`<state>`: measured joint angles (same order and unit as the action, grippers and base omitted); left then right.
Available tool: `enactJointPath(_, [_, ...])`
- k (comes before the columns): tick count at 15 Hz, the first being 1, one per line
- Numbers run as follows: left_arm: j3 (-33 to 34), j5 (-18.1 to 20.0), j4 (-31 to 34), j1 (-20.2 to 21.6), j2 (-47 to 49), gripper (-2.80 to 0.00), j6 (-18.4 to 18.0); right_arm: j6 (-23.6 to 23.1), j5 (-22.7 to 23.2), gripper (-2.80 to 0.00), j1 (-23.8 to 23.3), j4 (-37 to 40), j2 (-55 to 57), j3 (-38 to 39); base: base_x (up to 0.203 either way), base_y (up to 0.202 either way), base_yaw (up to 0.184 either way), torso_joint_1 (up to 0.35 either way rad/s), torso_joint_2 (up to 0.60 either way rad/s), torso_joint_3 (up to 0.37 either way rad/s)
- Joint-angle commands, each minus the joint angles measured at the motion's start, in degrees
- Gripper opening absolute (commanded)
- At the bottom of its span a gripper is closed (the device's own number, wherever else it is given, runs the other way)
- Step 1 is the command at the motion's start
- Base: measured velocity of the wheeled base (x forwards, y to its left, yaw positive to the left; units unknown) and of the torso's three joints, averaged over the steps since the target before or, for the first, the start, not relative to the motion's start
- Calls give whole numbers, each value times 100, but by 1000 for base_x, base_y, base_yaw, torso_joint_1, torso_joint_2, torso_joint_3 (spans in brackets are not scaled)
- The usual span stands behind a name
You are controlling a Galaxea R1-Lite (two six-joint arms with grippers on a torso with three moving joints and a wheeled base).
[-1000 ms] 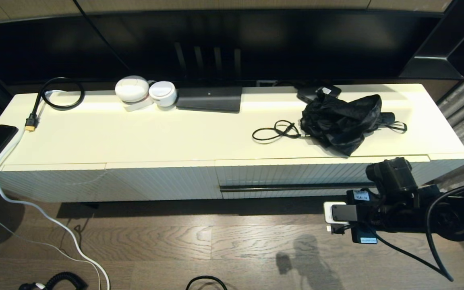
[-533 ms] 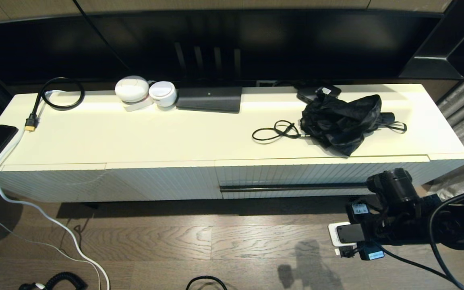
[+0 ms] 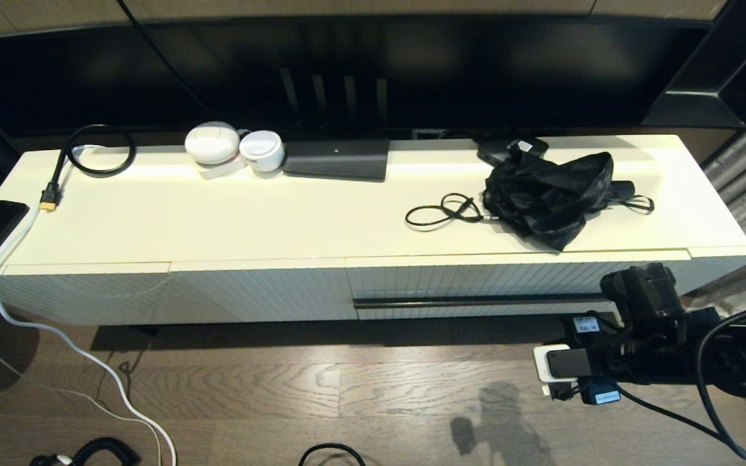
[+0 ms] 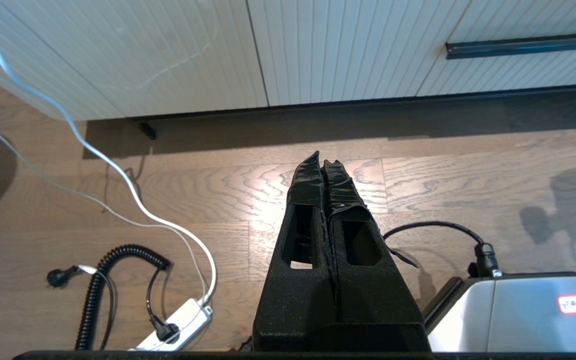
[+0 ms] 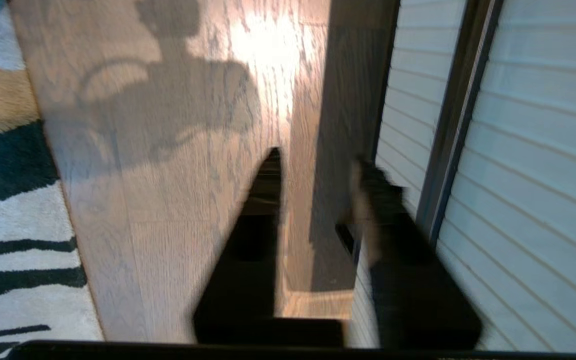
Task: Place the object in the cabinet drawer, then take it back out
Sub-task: Open the drawer
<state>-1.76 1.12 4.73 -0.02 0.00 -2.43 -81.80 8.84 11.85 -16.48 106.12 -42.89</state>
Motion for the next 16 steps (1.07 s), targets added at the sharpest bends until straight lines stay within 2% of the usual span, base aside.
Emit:
enactJointPath(1, [0,2,2,2,0,-280,-4,-38,4,0,-60,-4,-47,-18,0,0,0,0,0,0])
enactJointPath(9, [0,2,2,2,0,-280,-4,-43,11,0,-94,221,124,4,0,0,0,0,0,0])
enactJointPath(16, [0,2,2,2,0,-280,-4,94,-13,0,-103,163,856,-635,0,0,0,0,0,0])
